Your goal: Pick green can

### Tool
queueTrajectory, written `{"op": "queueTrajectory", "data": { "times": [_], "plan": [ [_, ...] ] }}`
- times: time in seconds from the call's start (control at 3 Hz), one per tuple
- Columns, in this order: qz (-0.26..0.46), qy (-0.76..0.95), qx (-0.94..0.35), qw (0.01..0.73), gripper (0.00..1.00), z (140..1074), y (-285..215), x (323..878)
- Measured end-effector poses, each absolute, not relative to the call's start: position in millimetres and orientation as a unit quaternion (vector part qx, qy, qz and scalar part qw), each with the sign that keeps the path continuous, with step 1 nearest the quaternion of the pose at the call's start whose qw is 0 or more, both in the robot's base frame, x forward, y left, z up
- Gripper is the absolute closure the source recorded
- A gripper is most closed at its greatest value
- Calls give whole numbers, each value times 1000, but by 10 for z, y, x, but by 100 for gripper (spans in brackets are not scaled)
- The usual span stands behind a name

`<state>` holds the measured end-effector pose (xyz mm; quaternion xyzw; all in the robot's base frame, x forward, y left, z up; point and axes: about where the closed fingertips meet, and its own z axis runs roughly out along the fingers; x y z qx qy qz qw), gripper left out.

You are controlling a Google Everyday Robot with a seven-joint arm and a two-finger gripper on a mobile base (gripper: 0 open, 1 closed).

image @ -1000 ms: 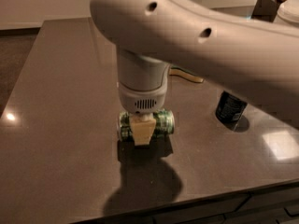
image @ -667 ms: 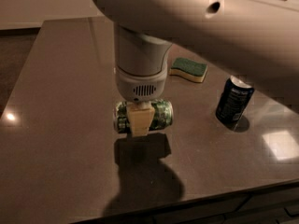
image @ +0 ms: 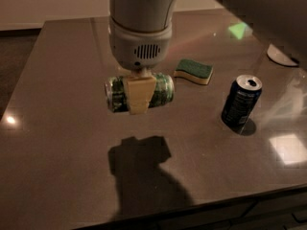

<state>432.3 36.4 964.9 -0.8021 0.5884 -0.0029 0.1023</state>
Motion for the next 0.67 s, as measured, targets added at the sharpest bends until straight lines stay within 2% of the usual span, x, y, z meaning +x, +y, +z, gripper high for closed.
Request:
{"op": "queueTrajectory", "data": {
  "times": [0.67],
  "plan": [
    [-11, 559, -816, 150, 100, 10022, 527, 4331]
  ]
}}
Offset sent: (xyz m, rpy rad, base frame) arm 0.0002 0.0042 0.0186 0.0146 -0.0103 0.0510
